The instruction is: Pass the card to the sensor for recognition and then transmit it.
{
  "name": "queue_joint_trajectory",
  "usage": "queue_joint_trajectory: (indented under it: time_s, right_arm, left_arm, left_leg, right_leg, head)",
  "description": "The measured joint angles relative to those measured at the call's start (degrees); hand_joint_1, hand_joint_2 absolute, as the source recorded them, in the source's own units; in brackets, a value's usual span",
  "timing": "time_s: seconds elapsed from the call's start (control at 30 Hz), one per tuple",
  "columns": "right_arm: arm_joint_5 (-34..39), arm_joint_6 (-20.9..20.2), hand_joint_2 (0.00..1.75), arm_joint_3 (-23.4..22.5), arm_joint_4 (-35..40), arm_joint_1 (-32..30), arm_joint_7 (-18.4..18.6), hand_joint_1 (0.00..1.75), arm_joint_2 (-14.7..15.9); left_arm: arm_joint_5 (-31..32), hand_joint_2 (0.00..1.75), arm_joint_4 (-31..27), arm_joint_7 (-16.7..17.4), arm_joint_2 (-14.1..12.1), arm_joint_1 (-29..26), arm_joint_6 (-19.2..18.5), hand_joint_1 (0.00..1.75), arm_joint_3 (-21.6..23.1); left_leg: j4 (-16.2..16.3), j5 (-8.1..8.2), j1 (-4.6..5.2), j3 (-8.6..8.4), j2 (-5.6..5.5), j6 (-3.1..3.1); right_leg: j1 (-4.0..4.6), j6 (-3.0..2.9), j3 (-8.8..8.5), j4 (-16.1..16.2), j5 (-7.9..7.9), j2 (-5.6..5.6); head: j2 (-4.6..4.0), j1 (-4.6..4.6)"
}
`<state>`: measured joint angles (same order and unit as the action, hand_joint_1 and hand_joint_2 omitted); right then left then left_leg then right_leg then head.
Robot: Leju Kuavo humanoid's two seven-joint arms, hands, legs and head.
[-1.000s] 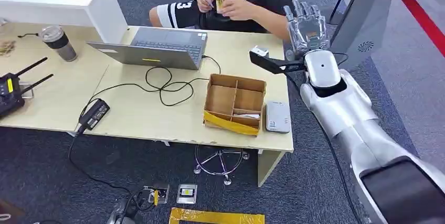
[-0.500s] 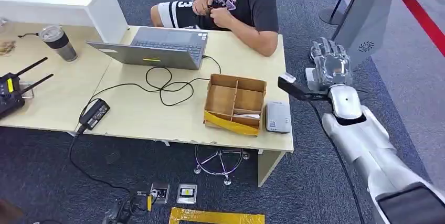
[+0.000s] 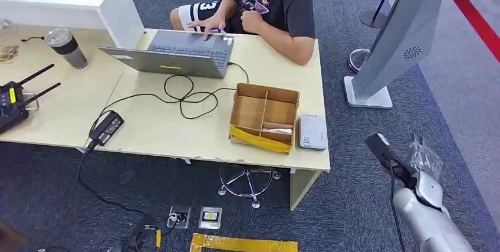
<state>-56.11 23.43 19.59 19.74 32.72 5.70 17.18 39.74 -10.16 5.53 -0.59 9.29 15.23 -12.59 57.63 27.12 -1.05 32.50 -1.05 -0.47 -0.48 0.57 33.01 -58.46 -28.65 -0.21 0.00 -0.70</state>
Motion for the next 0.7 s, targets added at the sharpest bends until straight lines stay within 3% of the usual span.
queue_joint_trajectory:
  time_s: [0.1, 0.23, 0.3, 0.4, 0.53, 0.7]
  right_arm:
    - [4.07, -2.25, 1.75, -3.59, -0.70, -5.46, 1.81, 0.00, 0.39]
    - [9.94, -9.08, 1.75, -8.51, -2.15, -12.12, 5.78, 0.00, 0.09]
    - [14.91, -11.21, 1.75, -12.08, -3.17, -16.04, 7.80, 0.00, -1.13]
    - [18.35, -15.37, 1.75, -15.64, -4.18, -20.85, 7.76, 0.00, -4.75]
    - [18.89, -13.99, 1.75, -19.46, -5.12, -23.41, 9.55, 0.00, -8.24]
    - [17.82, -18.45, 1.75, -22.23, -5.55, -23.08, 8.72, 0.00, -9.24]
  left_arm:
    - [-0.53, 1.75, 0.00, -0.22, -0.30, -0.41, 0.35, 0.00, -0.04]
    - [-0.94, 1.75, 0.00, -0.59, -0.28, -0.40, 0.74, 0.00, -0.07]
    - [-1.16, 1.75, 0.00, -0.57, -0.28, -0.66, 1.00, 0.00, -0.11]
    - [-1.16, 1.75, 0.04, -0.59, -0.28, -1.02, 1.18, 0.00, -0.11]
    - [-0.96, 1.75, 0.04, -0.55, -0.28, -0.93, 1.18, 0.00, -0.11]
    - [-0.50, 1.75, 0.02, -0.37, -0.24, -0.70, 1.11, 0.00, -0.04]
  left_leg:
    - [-0.01, 0.04, 0.00, 0.06, 0.11, 0.01]
    - [-0.02, 0.08, -0.01, 0.01, 0.09, 0.01]
    - [-0.04, 0.11, -0.03, 0.02, -0.02, 0.02]
    - [-0.05, 0.23, -0.12, 0.01, 0.09, -0.15]
    - [-0.05, 0.23, -0.12, -0.04, 0.16, -0.16]
    - [-0.04, 0.22, -0.13, -0.09, 0.19, -0.16]
  right_leg:
    - [0.00, 0.00, 0.08, -0.01, 0.00, 0.08]
    - [0.02, -0.01, 0.00, 0.00, -0.14, 0.03]
    - [0.04, -0.03, -0.07, -0.01, -0.20, -0.08]
    - [0.12, -0.06, -0.02, -0.04, -0.22, 0.08]
    - [0.11, -0.08, 0.00, -0.05, -0.22, 0.18]
    - [0.12, -0.07, -0.04, -0.05, -0.21, 0.23]
  head:
    - [0.00, 0.04]
    - [0.00, 0.02]
    - [-0.02, 0.00]
    - [-0.02, 0.02]
    - [0.00, 0.02]
    - [-0.02, 0.00]
